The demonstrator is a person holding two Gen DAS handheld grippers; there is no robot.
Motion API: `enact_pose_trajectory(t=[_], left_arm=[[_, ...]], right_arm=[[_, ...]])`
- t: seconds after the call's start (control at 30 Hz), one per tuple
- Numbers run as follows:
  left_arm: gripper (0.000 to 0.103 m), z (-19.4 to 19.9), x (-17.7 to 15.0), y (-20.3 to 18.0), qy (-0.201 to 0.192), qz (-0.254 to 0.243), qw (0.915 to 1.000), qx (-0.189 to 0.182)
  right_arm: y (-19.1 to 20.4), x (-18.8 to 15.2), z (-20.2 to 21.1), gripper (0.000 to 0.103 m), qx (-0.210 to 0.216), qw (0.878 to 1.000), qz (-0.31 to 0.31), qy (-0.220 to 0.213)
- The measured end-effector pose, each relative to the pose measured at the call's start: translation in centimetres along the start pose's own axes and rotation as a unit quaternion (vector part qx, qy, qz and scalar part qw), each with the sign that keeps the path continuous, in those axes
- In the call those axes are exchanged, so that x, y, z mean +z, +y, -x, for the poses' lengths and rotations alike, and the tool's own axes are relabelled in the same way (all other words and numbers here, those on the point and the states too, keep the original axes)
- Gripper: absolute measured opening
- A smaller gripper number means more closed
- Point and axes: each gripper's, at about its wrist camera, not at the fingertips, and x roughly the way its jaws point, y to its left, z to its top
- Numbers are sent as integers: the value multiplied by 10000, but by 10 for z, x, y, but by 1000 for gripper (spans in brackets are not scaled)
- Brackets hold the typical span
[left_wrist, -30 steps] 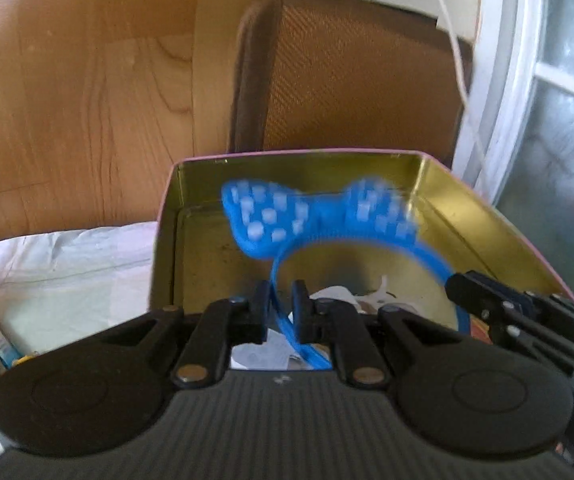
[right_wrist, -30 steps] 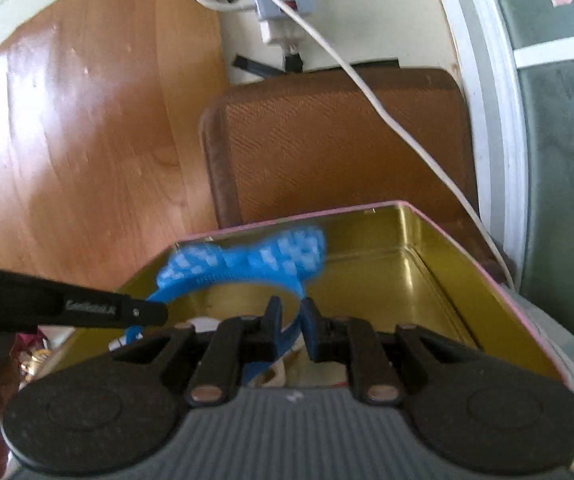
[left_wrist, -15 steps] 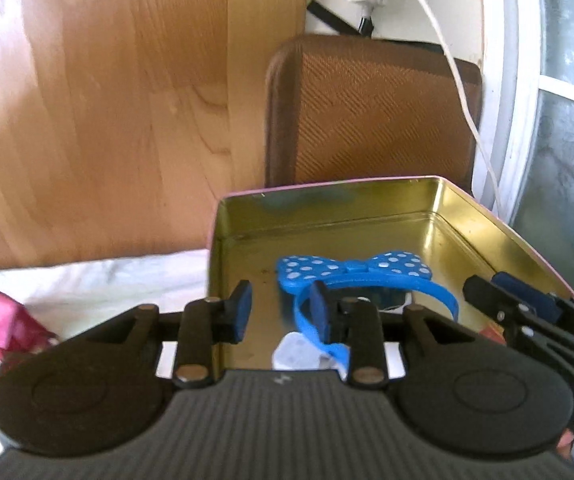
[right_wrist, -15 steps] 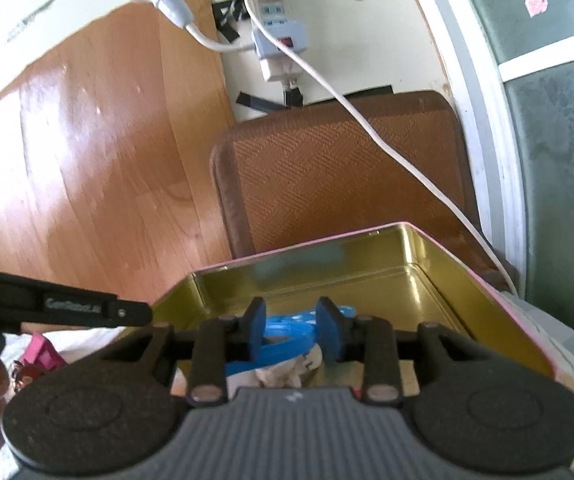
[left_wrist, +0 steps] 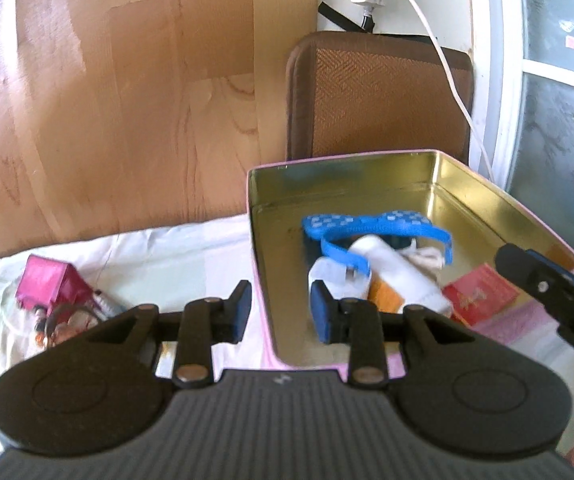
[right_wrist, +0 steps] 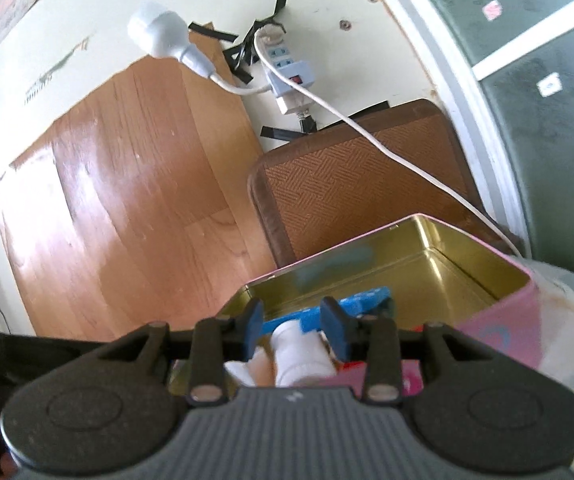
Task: Organize rigid objects
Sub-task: 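Carry the blue headband into the pink tin and release it, then lift the right gripper away from the tin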
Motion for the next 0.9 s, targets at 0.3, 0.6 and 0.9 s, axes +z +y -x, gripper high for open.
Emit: enact_pose_trajectory(t=[0.3, 0.6, 0.9], left_arm=[[37, 20, -21, 18, 7, 99, 10000, -7], [38, 28, -38, 41, 36, 234, 9996, 148], [38, 23, -60, 74, 166, 452, 9981, 396]], right_arm=[[13, -16, 21, 34, 61, 9994, -222, 265], [35, -25, 22, 36, 120, 9989, -113, 442], [64, -42, 15, 38, 277, 9966, 201, 750]])
